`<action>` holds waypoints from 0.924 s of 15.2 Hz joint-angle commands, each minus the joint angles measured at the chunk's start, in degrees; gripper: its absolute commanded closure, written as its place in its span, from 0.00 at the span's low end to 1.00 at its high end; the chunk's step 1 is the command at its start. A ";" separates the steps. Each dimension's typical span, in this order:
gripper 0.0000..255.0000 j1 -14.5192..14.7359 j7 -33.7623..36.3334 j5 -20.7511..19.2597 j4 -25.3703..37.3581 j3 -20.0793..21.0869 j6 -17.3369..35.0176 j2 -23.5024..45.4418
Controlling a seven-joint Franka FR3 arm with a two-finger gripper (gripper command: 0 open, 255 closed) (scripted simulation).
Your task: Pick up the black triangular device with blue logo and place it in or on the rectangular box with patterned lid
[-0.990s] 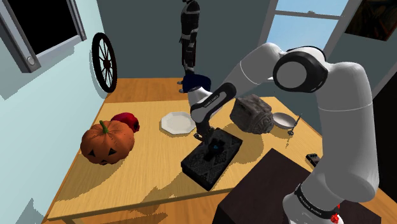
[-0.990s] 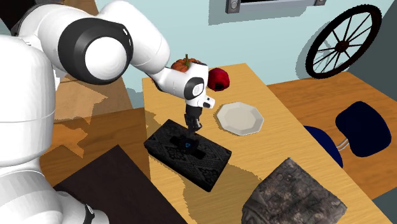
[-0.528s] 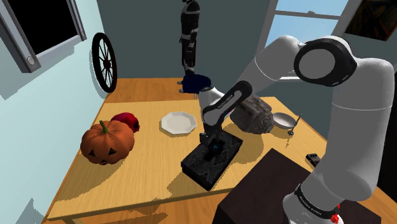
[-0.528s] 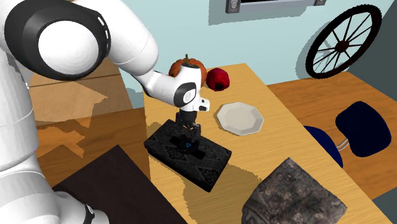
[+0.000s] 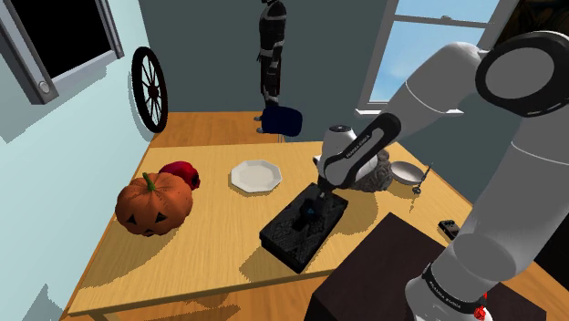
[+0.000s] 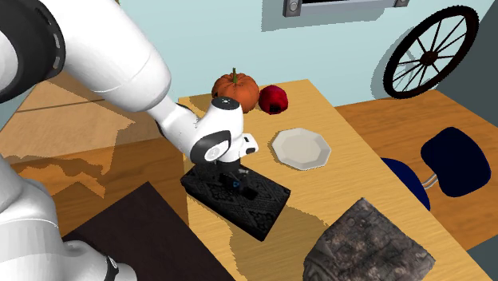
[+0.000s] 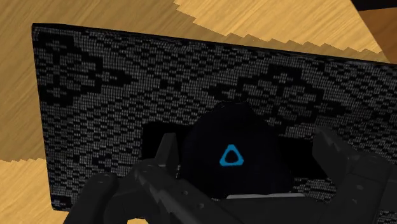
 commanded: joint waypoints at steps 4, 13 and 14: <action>0.00 -0.05 -0.59 -0.89 -0.32 -0.42 4.37 3.81; 0.00 0.16 -0.26 -1.34 -0.14 -0.70 5.65 5.27; 1.00 0.16 -0.26 -1.34 -0.14 -0.70 5.65 5.27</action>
